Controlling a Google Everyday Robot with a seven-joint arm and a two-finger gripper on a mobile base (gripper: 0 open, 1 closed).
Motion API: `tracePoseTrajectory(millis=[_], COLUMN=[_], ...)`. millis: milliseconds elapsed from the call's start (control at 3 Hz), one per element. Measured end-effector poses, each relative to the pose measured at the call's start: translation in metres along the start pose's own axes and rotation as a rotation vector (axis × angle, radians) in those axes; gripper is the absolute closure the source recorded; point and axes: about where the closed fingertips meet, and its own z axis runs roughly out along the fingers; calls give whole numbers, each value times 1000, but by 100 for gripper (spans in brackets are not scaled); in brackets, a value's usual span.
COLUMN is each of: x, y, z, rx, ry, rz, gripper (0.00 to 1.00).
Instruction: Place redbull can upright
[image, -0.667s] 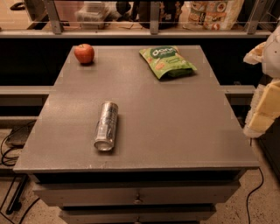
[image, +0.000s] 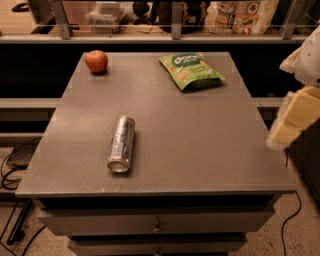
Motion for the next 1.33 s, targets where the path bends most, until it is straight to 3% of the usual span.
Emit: tracePoseTrajectory(millis=[667, 1000, 1333], x=[-62, -61, -61], y=[-32, -31, -31], z=[30, 28, 28], rx=[2, -1, -1], ry=[-133, -133, -133], rz=[315, 399, 399], gripper=[0, 0, 0])
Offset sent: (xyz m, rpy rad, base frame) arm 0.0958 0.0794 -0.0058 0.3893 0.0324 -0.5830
